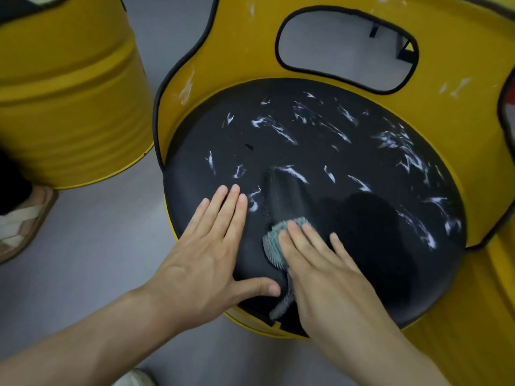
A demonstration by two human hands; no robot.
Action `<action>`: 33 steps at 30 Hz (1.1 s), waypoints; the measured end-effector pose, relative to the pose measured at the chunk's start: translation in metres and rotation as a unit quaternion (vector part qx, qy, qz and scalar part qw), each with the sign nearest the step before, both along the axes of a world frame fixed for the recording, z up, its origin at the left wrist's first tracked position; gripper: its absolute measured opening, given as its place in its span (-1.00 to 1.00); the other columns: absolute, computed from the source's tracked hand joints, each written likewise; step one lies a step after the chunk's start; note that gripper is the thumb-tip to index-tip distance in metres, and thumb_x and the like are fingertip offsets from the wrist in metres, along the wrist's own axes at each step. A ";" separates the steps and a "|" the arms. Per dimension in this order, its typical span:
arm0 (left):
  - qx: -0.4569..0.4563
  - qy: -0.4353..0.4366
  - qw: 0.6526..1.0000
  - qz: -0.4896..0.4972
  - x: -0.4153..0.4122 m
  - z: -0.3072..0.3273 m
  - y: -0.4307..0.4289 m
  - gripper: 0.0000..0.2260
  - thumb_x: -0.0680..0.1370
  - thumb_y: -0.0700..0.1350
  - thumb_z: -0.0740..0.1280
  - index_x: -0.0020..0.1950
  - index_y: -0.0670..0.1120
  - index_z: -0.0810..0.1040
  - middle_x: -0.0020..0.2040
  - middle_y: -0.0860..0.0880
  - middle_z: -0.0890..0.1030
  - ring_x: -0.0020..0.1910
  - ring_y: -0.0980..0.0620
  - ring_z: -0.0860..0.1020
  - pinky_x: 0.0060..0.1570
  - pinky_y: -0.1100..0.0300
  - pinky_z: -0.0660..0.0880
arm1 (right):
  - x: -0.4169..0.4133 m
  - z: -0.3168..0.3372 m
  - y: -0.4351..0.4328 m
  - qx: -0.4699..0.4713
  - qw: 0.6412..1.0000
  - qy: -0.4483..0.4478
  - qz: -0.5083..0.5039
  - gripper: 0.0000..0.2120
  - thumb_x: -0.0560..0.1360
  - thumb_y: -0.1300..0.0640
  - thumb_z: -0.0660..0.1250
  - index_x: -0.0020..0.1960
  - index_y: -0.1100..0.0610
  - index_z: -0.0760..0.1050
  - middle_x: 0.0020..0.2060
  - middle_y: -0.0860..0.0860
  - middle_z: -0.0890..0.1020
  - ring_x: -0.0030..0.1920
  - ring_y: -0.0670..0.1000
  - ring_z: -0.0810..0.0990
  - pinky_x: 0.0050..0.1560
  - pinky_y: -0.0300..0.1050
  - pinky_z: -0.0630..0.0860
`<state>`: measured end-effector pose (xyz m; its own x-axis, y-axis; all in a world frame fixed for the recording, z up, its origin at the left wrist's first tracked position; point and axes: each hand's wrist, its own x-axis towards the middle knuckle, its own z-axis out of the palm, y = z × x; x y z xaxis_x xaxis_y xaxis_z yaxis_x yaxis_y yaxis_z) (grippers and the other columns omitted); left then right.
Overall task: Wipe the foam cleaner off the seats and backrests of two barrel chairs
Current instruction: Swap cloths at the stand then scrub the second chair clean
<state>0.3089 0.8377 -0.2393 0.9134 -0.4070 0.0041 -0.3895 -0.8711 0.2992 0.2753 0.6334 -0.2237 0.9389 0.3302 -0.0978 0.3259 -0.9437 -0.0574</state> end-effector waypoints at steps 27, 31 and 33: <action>-0.005 -0.024 1.000 -0.004 0.000 -0.004 0.001 0.15 0.37 0.69 -0.11 0.64 -0.12 -0.26 0.64 -0.03 -0.32 0.59 0.07 -0.39 0.55 0.09 -0.31 | 0.077 0.007 0.015 0.024 0.999 0.021 -0.013 -0.48 0.72 -0.02 -0.13 0.65 0.03 -0.08 0.64 -0.08 -0.09 0.61 -0.08 -0.21 0.59 0.16 -0.18; 0.001 -0.017 1.000 -0.007 0.000 -0.003 0.002 0.16 0.35 0.70 -0.10 0.64 -0.10 -0.28 0.64 -0.01 -0.33 0.59 0.08 -0.40 0.55 0.09 -0.31 | 0.030 -0.002 -0.003 0.024 1.000 -0.007 0.016 -0.47 0.68 0.00 -0.13 0.64 0.06 0.07 0.63 -0.05 0.06 0.62 -0.06 -0.07 0.59 0.17 0.02; 0.005 -0.018 1.000 -0.011 0.000 -0.003 0.002 0.15 0.36 0.69 -0.09 0.65 -0.10 -0.26 0.65 -0.02 -0.30 0.60 0.08 -0.37 0.55 0.10 -0.30 | 0.004 -0.005 -0.021 0.033 0.999 -0.023 0.031 -0.47 0.65 0.00 -0.06 0.59 0.07 0.23 0.60 -0.05 0.21 0.60 -0.03 0.10 0.53 0.18 0.16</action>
